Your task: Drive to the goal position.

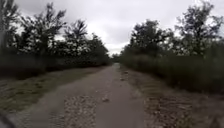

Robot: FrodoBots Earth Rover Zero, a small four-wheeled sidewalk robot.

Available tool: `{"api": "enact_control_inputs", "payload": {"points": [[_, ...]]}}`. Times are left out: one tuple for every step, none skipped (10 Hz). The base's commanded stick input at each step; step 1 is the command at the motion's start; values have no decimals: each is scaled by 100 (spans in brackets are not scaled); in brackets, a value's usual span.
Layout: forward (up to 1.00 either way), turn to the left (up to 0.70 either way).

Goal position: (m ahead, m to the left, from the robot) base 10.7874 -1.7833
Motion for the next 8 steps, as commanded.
{"api": "enact_control_inputs", "payload": {"points": [[70, 31], [70, 0], [70, 0], [70, 0], [70, 0], [70, 0], [70, 0], [70, 0]]}}
